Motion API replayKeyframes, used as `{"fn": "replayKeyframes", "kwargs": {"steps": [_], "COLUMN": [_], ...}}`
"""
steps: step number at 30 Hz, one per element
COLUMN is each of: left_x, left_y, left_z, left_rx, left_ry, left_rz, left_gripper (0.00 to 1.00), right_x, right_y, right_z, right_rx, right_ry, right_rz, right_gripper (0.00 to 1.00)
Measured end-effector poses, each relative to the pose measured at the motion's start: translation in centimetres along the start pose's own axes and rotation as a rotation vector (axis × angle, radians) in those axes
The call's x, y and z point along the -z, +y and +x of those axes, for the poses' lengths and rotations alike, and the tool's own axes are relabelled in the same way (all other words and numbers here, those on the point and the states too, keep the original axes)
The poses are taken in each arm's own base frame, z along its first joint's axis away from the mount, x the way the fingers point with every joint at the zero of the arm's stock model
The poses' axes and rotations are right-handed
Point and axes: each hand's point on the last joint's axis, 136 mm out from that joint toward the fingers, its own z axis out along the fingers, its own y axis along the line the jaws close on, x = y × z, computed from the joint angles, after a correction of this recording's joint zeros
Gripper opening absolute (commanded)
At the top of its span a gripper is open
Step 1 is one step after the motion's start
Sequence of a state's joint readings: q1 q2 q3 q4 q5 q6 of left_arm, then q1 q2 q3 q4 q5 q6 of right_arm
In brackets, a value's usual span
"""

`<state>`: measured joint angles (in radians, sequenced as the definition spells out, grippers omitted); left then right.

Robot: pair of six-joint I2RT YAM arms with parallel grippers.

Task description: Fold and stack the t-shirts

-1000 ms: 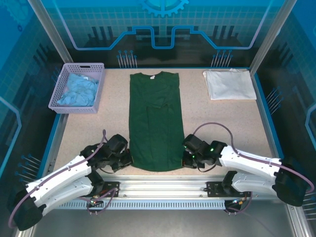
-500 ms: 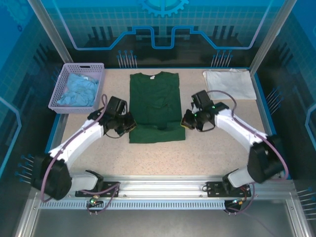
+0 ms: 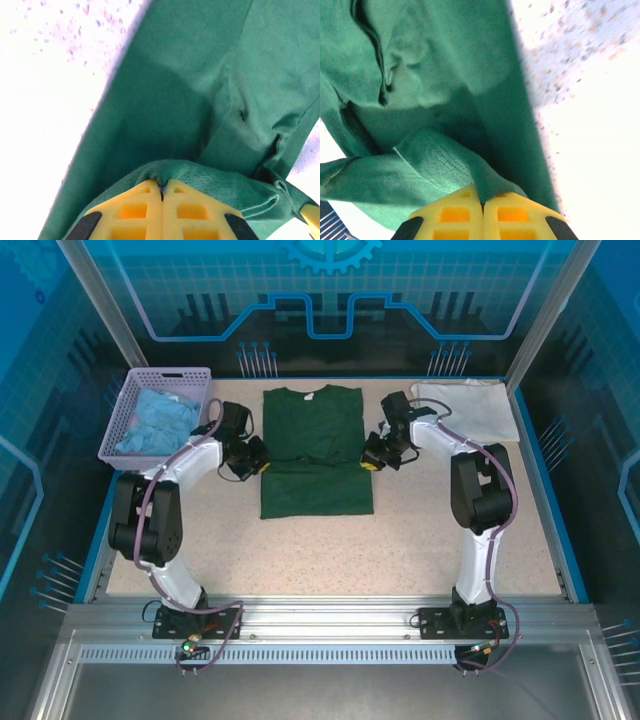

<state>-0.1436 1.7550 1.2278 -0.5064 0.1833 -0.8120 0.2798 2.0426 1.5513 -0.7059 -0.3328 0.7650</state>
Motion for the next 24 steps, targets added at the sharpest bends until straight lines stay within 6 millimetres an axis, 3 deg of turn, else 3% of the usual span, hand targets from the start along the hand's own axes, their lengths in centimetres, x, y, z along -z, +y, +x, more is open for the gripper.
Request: {"fn": "replayKeyframes", "kwargs": {"steps": [4, 6, 10, 14, 16, 20, 24], "left_x": [-1.2, -1.9, -2.7, -3.6, -3.9, -3.3, -0.8], "left_y": [0.6, 0.7, 0.5, 0.2, -0.1, -0.3, -0.5], "left_z": [-1.0, -1.6, -2.8, -3.7, -4.1, -5.3, -6.9], "left_rx": [0.024, 0.033, 0.046, 0.055, 0.052, 0.066, 0.073], "left_ry": [0.011, 0.016, 0.018, 0.029, 0.028, 0.011, -0.064], "left_rz": [-0.011, -0.015, -0.011, -0.007, -0.004, 0.004, 0.014], "left_gripper": [0.00, 0.00, 0.02, 0.17, 0.35, 0.57, 0.62], "right_x": [-0.4, -0.7, -1.2, -1.7, -1.9, -1.4, 1.0], "right_y": [0.2, 0.6, 1.1, 1.1, 1.0, 0.7, -0.5], "right_z": [-1.5, -2.1, -2.8, -3.5, -3.8, -4.9, -6.2], "right_rx": [-0.016, -0.011, -0.013, -0.022, -0.032, -0.067, -0.110], "right_ry": [0.004, 0.005, 0.017, 0.027, 0.031, 0.032, -0.025], "right_rz": [-0.017, -0.022, -0.029, -0.029, -0.026, -0.048, -0.080], "right_gripper": [0.00, 0.08, 0.09, 0.21, 0.30, 0.50, 0.56]}}
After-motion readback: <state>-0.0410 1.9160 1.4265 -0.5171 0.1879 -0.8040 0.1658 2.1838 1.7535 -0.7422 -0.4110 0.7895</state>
